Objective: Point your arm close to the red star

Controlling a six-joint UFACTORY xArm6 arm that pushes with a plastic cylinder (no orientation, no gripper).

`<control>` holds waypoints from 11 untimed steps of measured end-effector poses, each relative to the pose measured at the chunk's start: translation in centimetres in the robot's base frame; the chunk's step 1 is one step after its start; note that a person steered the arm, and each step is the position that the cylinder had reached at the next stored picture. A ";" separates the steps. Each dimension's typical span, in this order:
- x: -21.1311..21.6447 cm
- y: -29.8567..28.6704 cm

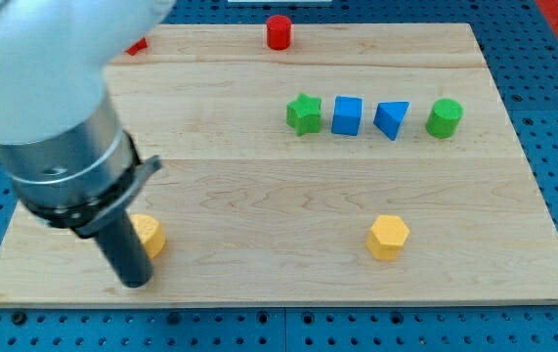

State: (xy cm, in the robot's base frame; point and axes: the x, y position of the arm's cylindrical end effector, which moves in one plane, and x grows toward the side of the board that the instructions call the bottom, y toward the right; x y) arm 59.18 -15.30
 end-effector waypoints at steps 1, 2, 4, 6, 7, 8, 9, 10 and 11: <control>-1.6 -1.7; -2.2 -1.9; -2.2 -2.3; -2.4 -5.5; -3.8 -15.0; -6.2 -15.2; -11.0 -15.2; -17.8 -13.1; -21.4 -9.7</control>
State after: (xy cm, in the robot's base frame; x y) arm 37.76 -24.98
